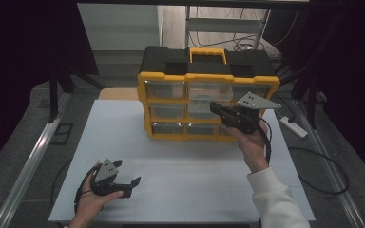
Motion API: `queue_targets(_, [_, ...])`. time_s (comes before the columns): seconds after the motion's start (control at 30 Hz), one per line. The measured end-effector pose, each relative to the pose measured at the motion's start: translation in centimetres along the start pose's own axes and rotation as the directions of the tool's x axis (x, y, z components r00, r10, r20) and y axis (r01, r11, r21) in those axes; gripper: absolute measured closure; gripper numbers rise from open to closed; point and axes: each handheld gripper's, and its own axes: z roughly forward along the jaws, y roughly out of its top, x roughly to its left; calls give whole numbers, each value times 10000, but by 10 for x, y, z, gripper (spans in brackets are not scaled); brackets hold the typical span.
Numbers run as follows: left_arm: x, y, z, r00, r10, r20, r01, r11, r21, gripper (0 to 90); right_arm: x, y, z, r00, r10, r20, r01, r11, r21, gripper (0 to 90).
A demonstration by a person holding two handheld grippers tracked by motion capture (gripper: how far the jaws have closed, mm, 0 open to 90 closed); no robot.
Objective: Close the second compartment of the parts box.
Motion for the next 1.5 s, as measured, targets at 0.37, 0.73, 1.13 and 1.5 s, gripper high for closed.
queue_targets(0.37, [0, 0, 0, 10000, 8, 15, -8, 10000, 21, 72, -5, 2, 5, 9996, 188, 196, -186, 9998, -91, 895])
queue_targets(0.73, [0, 0, 0, 10000, 21, 13, -21, 10000, 36, 72, -10, 4, 11, 9989, 342, 311, -338, 9993, -140, 891])
queue_targets(1.13, [0, 0, 0, 10000, 13, 13, -13, 10000, 46, 73, -15, 7, 17, 9982, 433, 415, -427, 9990, -149, 889])
queue_targets(1.5, [1, 0, 0, 10000, 3, 9, -3, 10000, 42, 72, -20, 8, 21, 9975, 495, 512, -488, 9987, -163, 889])
